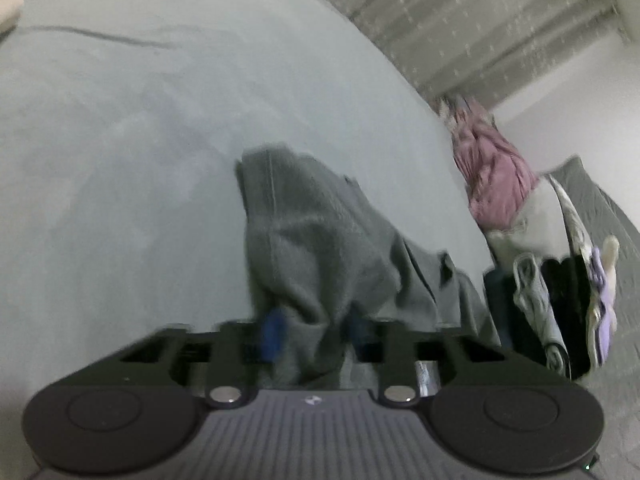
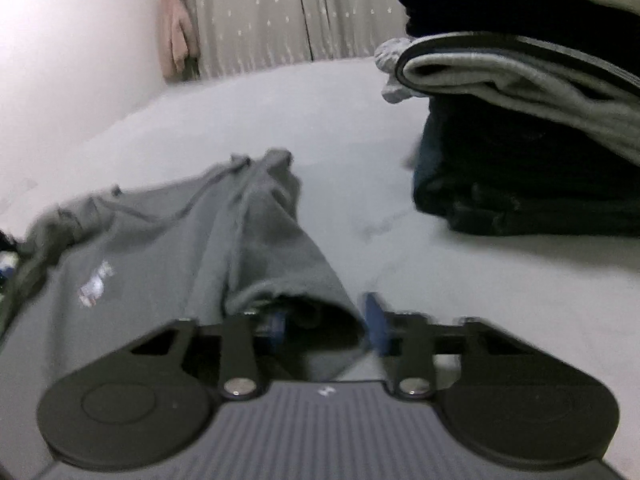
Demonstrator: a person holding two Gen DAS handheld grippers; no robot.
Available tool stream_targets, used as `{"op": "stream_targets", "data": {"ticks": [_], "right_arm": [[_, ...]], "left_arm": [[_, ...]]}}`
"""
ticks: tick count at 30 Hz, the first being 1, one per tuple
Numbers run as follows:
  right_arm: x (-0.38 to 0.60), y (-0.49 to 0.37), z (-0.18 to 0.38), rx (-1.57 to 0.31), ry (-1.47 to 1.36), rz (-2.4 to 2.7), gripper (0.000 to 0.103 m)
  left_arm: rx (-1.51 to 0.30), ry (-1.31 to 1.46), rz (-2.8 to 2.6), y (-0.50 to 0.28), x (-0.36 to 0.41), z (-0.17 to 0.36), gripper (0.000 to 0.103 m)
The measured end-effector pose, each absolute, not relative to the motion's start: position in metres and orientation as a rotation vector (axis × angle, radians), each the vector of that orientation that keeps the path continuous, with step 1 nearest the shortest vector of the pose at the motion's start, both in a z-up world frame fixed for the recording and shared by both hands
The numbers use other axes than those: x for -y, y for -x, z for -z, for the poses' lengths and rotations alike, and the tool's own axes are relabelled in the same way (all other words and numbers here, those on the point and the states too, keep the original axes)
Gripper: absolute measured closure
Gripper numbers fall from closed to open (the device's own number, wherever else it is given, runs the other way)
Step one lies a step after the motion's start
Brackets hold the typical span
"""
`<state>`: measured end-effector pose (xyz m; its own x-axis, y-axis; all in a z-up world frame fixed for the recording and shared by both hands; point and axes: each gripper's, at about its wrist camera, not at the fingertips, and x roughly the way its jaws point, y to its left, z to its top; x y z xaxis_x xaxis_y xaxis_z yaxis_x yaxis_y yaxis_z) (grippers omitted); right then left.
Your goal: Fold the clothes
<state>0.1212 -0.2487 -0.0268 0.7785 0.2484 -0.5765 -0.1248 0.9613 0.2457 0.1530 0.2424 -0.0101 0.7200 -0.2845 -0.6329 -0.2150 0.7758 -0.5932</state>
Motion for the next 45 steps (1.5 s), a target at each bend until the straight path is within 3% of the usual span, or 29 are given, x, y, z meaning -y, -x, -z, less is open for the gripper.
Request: {"op": "stream_targets", "data": {"ticks": [10,15,17,18,19,32,37,40,41,43,44,45], "right_arm": [[0.31,-0.116,-0.003,-0.584,-0.353,0.078,0.101],[0.338,-0.121,0.022,-0.708,-0.568,0.169,0.102],[0.341,-0.119,0.02,-0.697,-0.58,0.172,0.093],[0.341,-0.119,0.017,-0.685,-0.573,0.18,0.081],[0.34,-0.117,0.012,-0.66,-0.548,0.203,0.063],[0.323,-0.125,-0.012,-0.58,-0.393,0.226,0.061],[0.27,-0.137,-0.032,-0.587,-0.301,0.044,0.051],[0.227,-0.158,-0.035,-0.612,-0.238,-0.106,0.049],[0.2,-0.172,-0.033,-0.628,-0.214,-0.208,0.049],[0.168,-0.19,-0.028,-0.642,-0.189,-0.344,0.05],[0.143,-0.203,-0.025,-0.651,-0.17,-0.445,0.05],[0.127,-0.211,-0.022,-0.654,-0.155,-0.509,0.057]], "left_arm": [[-0.758,0.531,-0.137,-0.153,-0.246,-0.009,0.091],[-0.803,0.554,-0.161,-0.155,-0.249,-0.004,0.078],[-0.787,0.534,-0.159,-0.156,-0.25,-0.01,0.064],[-0.783,0.514,-0.153,-0.156,-0.25,-0.012,0.061],[-0.787,0.493,-0.143,-0.157,-0.252,-0.014,0.056],[-0.785,0.691,-0.02,-0.189,-0.296,0.004,0.051],[-0.8,0.73,0.036,-0.208,-0.306,0.009,0.051],[-0.787,0.784,0.064,-0.217,-0.314,0.015,0.055],[-0.774,0.793,0.069,-0.218,-0.316,0.016,0.068],[-0.751,0.776,0.075,-0.218,-0.316,0.017,0.086],[-0.732,0.751,0.078,-0.217,-0.316,0.017,0.091],[-0.72,0.734,0.08,-0.216,-0.315,0.017,0.094]]}}
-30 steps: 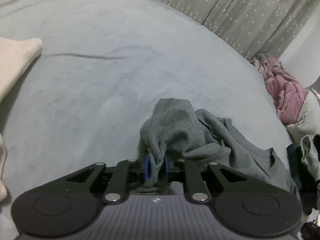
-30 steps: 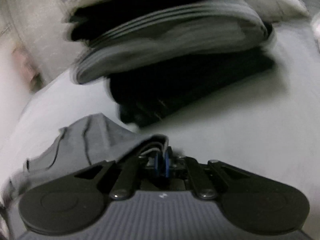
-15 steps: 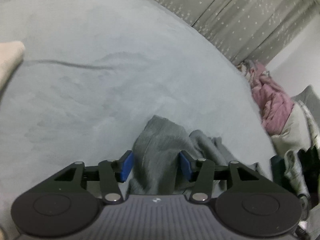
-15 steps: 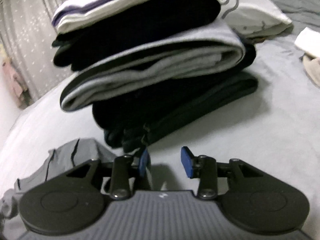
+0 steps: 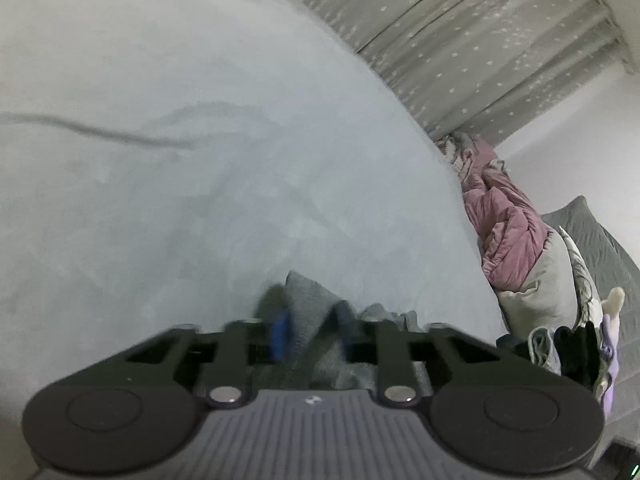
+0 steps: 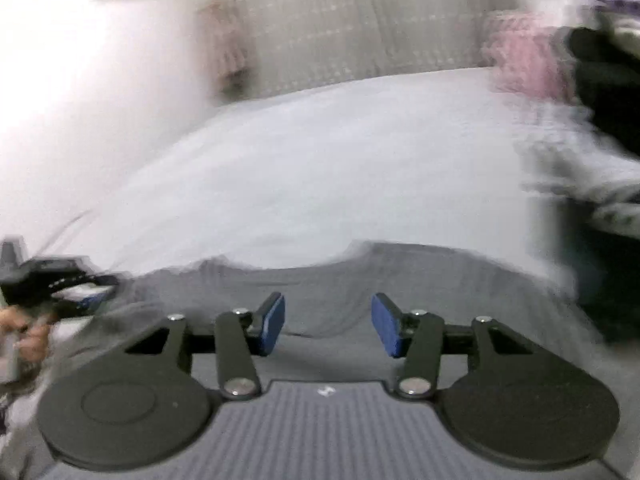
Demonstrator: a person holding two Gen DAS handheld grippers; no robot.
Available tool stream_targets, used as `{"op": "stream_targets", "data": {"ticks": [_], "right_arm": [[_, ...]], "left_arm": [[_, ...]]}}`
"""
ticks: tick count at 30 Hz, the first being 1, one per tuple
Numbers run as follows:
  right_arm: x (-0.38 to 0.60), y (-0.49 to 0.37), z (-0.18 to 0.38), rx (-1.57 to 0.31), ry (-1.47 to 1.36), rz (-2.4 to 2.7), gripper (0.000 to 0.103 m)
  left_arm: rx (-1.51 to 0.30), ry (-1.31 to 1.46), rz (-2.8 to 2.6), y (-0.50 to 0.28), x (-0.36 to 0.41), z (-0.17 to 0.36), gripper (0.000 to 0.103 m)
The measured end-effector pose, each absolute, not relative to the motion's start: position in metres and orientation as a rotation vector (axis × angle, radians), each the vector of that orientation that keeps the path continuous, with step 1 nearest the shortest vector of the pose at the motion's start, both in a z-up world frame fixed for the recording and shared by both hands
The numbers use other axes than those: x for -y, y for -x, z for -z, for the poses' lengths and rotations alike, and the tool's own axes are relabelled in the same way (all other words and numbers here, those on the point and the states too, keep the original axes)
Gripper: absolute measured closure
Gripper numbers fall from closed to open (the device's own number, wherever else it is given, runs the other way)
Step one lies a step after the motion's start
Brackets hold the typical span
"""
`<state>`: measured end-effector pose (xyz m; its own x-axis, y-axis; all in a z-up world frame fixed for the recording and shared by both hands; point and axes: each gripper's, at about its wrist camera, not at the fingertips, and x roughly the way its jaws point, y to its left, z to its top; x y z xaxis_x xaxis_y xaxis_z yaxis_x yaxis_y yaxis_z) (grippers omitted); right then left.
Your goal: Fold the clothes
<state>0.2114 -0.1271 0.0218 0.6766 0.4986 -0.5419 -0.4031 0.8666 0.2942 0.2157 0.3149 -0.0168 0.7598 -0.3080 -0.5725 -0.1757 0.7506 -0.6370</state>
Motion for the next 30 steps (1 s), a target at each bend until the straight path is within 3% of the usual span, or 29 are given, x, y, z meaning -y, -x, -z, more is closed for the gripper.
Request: {"op": "stream_targets", "data": {"ticks": [1,11,13,15,21,24,28,30], "right_arm": [[0.11,-0.222,-0.018,-0.656,-0.139,-0.566,0.063],[0.022,-0.308,0.039,-0.744,-0.138,-0.772,0.066],[0.014,-0.312,0.044,-0.721,-0.134,-0.781,0.077],[0.011,-0.316,0.047,-0.688,-0.175,-0.811,0.098],[0.017,-0.302,0.029,-0.384,-0.211,-0.705,0.1],[0.013,-0.306,0.034,-0.373,-0.166,-0.651,0.099],[0.006,-0.314,0.039,-0.418,-0.122,-0.615,0.096],[0.007,-0.311,0.036,-0.393,-0.093,-0.552,0.096]], "left_arm": [[-0.703,0.716,0.077,-0.213,-0.315,0.017,0.095],[-0.602,0.67,0.052,-0.192,-0.321,0.029,0.098],[-0.593,0.667,0.04,-0.191,-0.323,0.029,0.098],[-0.557,0.653,0.018,-0.186,-0.325,0.024,0.099],[-0.322,0.486,-0.111,-0.155,-0.322,-0.004,0.101],[-0.338,0.467,-0.164,-0.156,-0.329,-0.003,0.101],[-0.498,0.599,-0.125,-0.174,-0.346,0.018,0.095],[-0.54,0.624,-0.075,-0.177,-0.348,0.021,0.073]]}}
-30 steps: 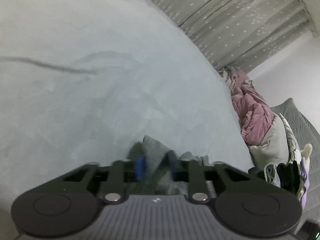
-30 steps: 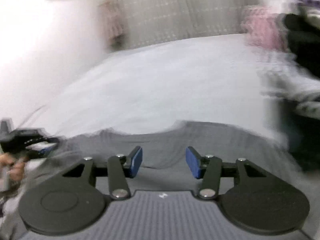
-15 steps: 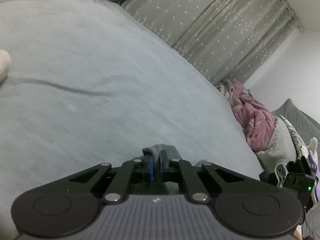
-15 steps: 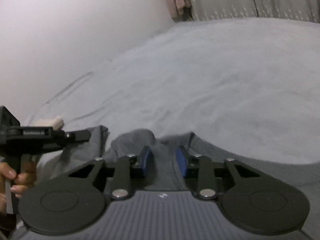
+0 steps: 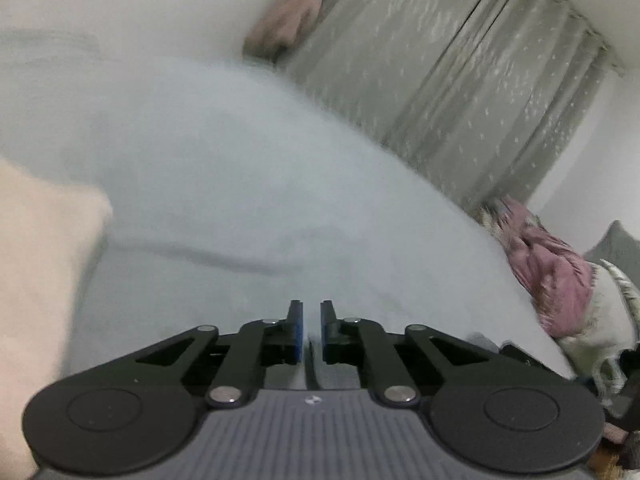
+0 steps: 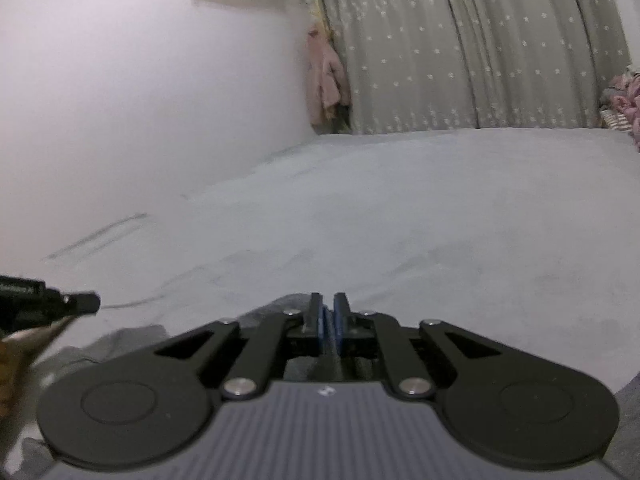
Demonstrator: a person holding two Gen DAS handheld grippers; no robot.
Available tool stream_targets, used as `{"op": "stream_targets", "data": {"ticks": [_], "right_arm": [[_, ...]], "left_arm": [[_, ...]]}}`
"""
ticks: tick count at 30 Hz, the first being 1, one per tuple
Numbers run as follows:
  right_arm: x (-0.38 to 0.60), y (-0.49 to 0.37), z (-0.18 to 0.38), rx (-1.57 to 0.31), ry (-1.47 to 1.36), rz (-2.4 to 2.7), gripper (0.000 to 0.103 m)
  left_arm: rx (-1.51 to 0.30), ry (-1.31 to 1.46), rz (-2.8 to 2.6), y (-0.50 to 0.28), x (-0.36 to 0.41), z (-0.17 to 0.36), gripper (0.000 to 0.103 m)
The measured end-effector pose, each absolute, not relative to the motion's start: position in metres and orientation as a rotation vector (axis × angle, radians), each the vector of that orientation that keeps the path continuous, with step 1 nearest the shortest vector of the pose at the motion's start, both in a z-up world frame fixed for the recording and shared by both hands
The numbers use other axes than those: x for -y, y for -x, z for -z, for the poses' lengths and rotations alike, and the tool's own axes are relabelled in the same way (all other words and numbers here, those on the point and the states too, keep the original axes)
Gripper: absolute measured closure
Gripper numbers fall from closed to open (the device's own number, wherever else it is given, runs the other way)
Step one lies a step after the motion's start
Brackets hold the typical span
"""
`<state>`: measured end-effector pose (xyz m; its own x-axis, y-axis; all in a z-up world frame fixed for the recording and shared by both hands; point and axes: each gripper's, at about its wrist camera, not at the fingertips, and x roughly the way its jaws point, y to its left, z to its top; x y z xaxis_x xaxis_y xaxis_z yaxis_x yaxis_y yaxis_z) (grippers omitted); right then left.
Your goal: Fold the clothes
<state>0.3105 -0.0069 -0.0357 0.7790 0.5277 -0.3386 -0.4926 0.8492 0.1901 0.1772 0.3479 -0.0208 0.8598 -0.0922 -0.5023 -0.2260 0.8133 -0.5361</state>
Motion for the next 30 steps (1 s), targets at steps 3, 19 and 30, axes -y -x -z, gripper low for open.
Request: {"op": "stream_targets", "data": {"ticks": [3,19,30], "right_arm": [[0.009,-0.308,0.033,-0.401,-0.082,-0.478,0.085],[0.087,-0.208,-0.219,-0.366,-0.104,-0.376,0.046],[0.19,-0.138,-0.239,-0.499,-0.109,-0.216,0.04]], "left_arm": [[-0.572,0.596,-0.053,-0.179,-0.341,0.021,0.047],[-0.627,0.262,-0.008,-0.149,-0.258,-0.132,0.028],[-0.712,0.166,0.222,-0.166,-0.123,-0.142,0.025]]}}
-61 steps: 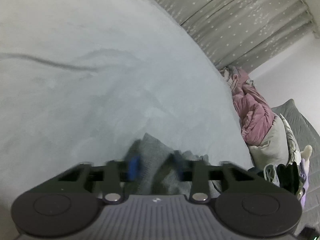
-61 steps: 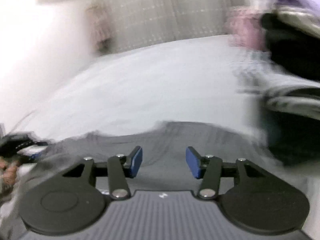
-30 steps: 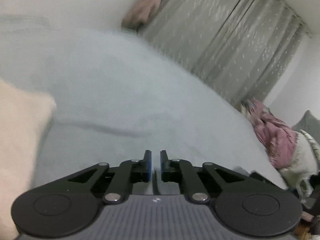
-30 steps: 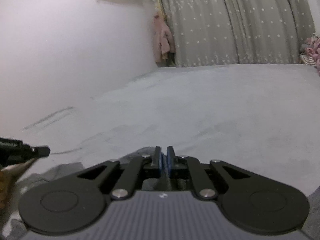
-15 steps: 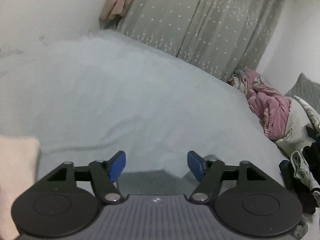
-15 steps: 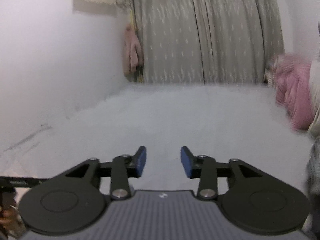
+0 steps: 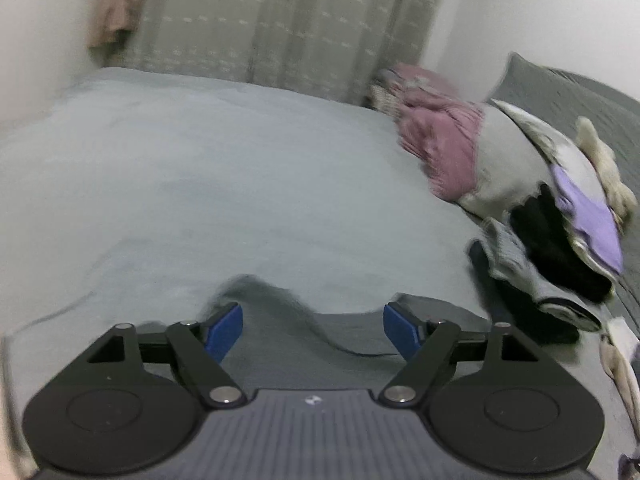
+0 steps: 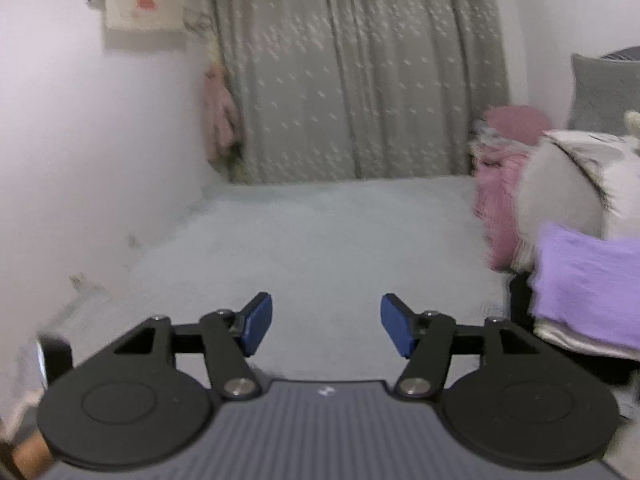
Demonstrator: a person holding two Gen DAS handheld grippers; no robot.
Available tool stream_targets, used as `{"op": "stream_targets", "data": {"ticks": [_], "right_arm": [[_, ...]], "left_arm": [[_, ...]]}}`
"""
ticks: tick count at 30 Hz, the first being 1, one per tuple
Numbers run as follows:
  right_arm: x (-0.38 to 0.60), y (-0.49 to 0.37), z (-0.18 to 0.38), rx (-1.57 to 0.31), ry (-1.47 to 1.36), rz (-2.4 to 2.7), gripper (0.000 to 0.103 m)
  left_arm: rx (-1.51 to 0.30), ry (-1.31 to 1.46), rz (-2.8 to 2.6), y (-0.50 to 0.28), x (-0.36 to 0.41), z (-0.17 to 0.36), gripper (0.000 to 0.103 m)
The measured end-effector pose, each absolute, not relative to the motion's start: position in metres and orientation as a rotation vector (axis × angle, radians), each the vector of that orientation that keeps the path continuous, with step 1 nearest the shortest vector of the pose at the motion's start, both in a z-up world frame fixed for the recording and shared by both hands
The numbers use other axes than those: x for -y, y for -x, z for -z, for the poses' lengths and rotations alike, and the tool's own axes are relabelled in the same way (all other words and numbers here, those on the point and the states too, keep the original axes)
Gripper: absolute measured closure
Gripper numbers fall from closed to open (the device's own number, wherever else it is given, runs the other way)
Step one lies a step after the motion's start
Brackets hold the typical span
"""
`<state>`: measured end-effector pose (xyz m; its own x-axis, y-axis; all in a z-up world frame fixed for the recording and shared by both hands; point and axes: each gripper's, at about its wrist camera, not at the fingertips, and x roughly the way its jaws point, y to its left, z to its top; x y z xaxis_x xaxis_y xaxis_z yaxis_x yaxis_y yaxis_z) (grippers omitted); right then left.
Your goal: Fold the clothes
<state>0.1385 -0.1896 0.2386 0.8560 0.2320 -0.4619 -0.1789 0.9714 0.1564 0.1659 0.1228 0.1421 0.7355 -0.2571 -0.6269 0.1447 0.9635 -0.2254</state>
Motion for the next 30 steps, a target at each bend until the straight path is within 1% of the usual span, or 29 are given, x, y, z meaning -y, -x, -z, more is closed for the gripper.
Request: {"op": "stream_targets", "data": {"ticks": [8,13,14,15,16,17,19,20,21,22,23,24,25,27,28,29,30], "right_arm": [[0.25,-0.134,-0.111,-0.606,0.018,-0.143,0.04],[0.278,-0.151,-0.033,-0.668,0.101,-0.149,0.04],[0.281,-0.154,-0.023,-0.676,0.115,-0.151,0.041],[0.284,-0.154,-0.012,-0.683,0.13,-0.155,0.044],[0.286,-0.155,-0.002,-0.686,0.143,-0.165,0.047],[0.288,-0.158,0.006,-0.684,0.153,-0.176,0.047],[0.29,-0.161,0.019,-0.679,0.172,-0.19,0.047],[0.291,-0.166,0.029,-0.673,0.187,-0.198,0.048],[0.29,-0.167,0.035,-0.67,0.196,-0.202,0.056],[0.291,-0.168,0.04,-0.663,0.202,-0.192,0.072],[0.294,-0.17,0.044,-0.639,0.193,-0.154,0.101],[0.298,-0.173,0.043,-0.611,0.173,-0.112,0.102],[0.305,-0.177,0.041,-0.58,0.128,-0.057,0.103],[0.321,-0.184,0.038,-0.532,0.028,0.048,0.102],[0.325,-0.189,0.04,-0.552,0.01,0.07,0.098],[0.328,-0.194,0.043,-0.571,0.0,0.087,0.093],[0.33,-0.194,0.044,-0.575,-0.01,0.092,0.078]], "left_arm": [[-0.751,0.052,0.284,-0.228,-0.027,-0.07,0.025],[-0.803,-0.003,0.3,-0.261,0.009,-0.025,0.025],[-0.819,-0.01,0.308,-0.27,0.017,-0.014,0.027],[-0.834,-0.019,0.311,-0.276,0.022,-0.004,0.03],[-0.847,-0.029,0.312,-0.283,0.027,0.004,0.037],[-0.86,-0.038,0.313,-0.289,0.031,0.012,0.043],[-0.84,-0.052,0.312,-0.292,0.033,0.018,0.043],[-0.814,-0.064,0.315,-0.295,0.036,0.02,0.046],[-0.788,-0.075,0.317,-0.297,0.039,0.022,0.052],[-0.767,-0.08,0.322,-0.3,0.04,0.024,0.066],[-0.75,-0.078,0.324,-0.301,0.04,0.024,0.076],[-0.728,-0.076,0.322,-0.301,0.041,0.024,0.079],[-0.705,-0.074,0.319,-0.302,0.041,0.025,0.081],[-0.663,-0.102,0.294,-0.301,0.045,0.028,0.081],[-0.635,-0.132,0.266,-0.301,0.048,0.031,0.081],[-0.621,-0.151,0.247,-0.303,0.051,0.034,0.08],[-0.617,-0.156,0.238,-0.303,0.051,0.035,0.079]]}}
